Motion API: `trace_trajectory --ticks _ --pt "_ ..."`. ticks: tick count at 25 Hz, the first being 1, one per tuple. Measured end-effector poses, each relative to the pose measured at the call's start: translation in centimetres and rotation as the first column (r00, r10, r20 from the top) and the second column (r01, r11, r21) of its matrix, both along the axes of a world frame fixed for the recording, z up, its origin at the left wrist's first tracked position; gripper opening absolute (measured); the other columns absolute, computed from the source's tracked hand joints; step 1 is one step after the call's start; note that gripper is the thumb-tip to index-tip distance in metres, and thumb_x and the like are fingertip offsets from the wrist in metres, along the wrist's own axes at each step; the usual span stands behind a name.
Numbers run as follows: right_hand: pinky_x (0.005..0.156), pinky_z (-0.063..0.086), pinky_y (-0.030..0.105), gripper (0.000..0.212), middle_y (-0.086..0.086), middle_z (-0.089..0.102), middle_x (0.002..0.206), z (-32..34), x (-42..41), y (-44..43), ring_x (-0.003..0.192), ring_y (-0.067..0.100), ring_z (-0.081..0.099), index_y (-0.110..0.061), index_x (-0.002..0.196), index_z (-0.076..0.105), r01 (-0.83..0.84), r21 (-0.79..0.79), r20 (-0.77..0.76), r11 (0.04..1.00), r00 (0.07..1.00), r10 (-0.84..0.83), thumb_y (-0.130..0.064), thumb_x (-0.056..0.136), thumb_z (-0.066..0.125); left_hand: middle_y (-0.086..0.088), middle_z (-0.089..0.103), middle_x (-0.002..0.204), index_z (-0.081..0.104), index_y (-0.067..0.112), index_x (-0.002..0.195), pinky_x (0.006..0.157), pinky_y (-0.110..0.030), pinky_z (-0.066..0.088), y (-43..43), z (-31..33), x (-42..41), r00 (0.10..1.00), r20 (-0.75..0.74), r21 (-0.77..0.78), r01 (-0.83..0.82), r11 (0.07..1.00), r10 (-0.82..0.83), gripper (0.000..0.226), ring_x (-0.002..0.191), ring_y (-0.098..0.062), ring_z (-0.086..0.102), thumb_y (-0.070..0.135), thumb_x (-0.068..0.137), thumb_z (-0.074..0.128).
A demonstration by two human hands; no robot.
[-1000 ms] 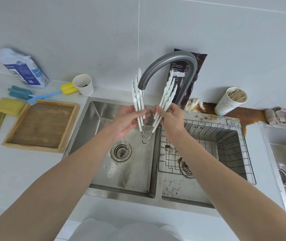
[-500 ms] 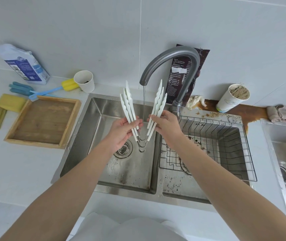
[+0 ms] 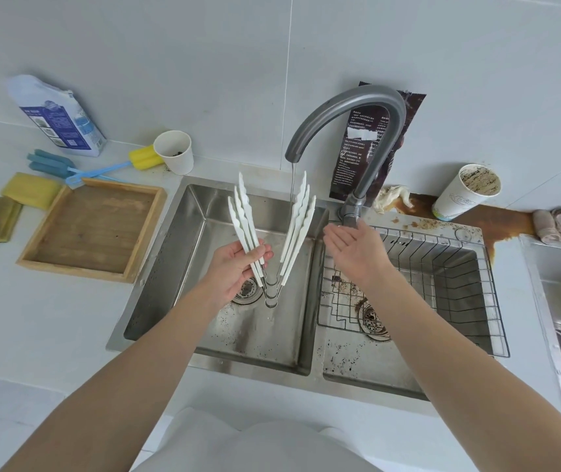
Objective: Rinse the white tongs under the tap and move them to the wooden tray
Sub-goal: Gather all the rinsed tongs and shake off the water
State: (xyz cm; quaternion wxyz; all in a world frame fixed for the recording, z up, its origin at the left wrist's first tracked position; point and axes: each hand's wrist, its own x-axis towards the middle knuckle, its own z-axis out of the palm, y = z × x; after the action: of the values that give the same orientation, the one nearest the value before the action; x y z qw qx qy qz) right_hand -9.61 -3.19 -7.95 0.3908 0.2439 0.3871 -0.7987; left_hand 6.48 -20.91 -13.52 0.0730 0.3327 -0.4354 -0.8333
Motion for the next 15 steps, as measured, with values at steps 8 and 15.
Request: trace_trajectory --ticks 8,15 --pt "0.121 0.024 0.044 0.061 0.026 0.023 0.158 0.8 -2.4 0.1 0.147 0.036 0.026 0.006 0.153 0.009 0.136 -0.06 0.06 0.989 0.989 -0.132 -0.021 0.106 0.036 -0.015 0.074 0.107 0.066 0.003 0.109 0.088 -0.036 0.058 -0.1 0.2 0.5 1.0 0.012 0.011 -0.025 1.0 0.025 0.024 0.104 -0.027 0.07 0.002 0.085 0.068" --pt "0.121 0.023 0.043 0.063 0.026 0.02 0.159 1.1 -4.0 -0.6 0.148 0.035 0.023 0.006 0.153 0.008 0.112 -0.064 0.005 0.992 0.994 -0.112 -0.019 0.105 0.039 -0.013 0.075 0.105 0.065 0.003 0.109 0.083 -0.032 0.059 -0.2 0.8 1.0 0.999 0.011 0.007 -0.036 0.999 0.035 0.024 0.102 -0.026 0.071 0.001 0.086 0.067"
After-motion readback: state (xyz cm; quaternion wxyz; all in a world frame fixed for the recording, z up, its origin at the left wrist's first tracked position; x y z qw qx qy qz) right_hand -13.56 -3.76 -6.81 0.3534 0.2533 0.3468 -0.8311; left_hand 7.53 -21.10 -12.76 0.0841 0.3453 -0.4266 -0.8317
